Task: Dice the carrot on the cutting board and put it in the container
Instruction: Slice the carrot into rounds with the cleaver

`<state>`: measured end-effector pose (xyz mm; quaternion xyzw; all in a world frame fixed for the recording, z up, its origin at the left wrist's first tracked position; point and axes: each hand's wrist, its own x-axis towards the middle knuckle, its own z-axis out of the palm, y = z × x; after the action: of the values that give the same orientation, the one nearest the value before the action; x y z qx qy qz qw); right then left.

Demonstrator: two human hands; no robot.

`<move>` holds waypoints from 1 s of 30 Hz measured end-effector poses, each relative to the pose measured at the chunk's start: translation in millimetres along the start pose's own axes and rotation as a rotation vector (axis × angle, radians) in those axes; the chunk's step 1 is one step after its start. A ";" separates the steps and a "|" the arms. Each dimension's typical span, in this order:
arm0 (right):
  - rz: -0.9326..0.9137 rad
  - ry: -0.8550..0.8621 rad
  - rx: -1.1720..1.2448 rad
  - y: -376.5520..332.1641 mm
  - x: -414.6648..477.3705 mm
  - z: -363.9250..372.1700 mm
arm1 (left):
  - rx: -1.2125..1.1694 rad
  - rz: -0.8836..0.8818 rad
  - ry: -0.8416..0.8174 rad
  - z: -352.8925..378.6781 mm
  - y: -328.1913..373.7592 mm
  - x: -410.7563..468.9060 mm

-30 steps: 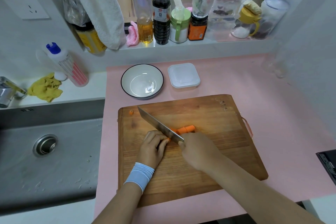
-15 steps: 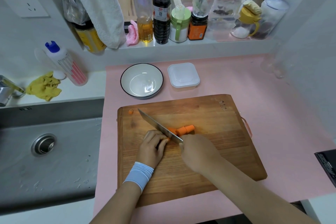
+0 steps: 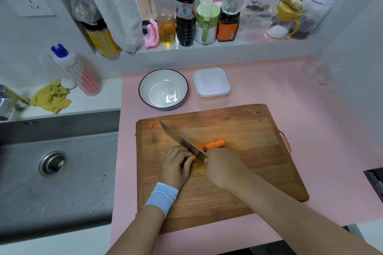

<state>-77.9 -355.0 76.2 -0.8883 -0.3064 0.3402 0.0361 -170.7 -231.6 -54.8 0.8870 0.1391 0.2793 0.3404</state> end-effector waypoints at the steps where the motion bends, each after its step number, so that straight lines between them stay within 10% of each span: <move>1: 0.002 -0.005 0.005 0.0 2.1 0.9 | 0.001 0.001 -0.002 0.3 -0.1 -0.3; 30: 0.005 0.081 0.120 9.6 9.4 29.1 | 0.033 0.008 -0.018 -2.8 1.4 -5.4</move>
<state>-85.7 -361.6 45.8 -0.8983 -0.2815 0.3220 0.1010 -176.6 -233.5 -54.3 0.8955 0.1369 0.2705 0.3259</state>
